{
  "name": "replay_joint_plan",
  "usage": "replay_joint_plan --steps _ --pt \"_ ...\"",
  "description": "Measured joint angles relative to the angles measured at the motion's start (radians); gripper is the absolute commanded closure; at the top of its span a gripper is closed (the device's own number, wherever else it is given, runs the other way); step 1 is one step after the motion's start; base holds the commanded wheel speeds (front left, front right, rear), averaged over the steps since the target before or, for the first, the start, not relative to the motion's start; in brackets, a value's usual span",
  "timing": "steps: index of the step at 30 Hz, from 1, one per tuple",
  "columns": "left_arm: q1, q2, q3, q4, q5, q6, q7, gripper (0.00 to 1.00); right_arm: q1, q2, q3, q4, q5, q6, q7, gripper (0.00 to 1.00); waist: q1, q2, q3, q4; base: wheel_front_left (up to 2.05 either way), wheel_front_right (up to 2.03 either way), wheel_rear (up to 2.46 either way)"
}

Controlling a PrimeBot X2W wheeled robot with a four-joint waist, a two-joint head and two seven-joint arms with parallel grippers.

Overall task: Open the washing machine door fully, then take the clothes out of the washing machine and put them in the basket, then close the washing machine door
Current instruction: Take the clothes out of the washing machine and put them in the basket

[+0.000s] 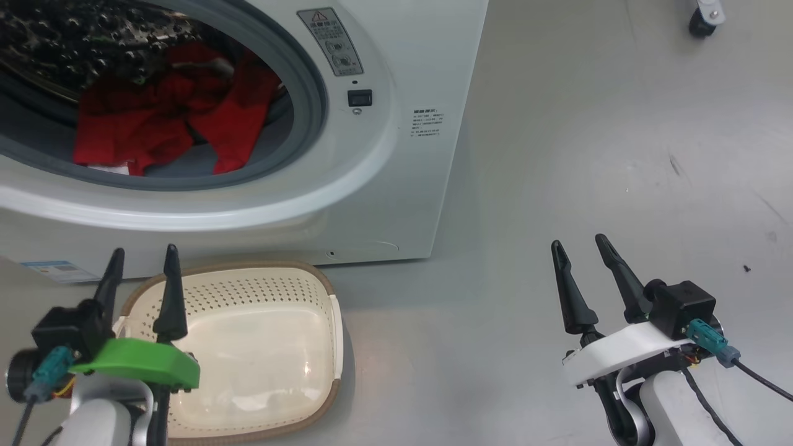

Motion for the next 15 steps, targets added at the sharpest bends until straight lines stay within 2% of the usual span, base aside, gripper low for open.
replay_joint_plan --steps 10,15 --pt "-0.174 0.090 0.039 -0.023 0.036 0.043 0.092 0.00 -0.062 0.007 0.035 -0.020 0.000 0.003 0.000 0.00 0.0000 0.0000 0.133 -0.054 0.00 0.00 0.00" --pt "-0.266 0.156 0.066 -0.004 0.087 0.072 0.145 0.00 -0.104 0.012 0.047 -0.023 0.000 0.008 0.000 0.00 0.0000 0.0000 0.198 -0.085 0.00 0.00 0.00"
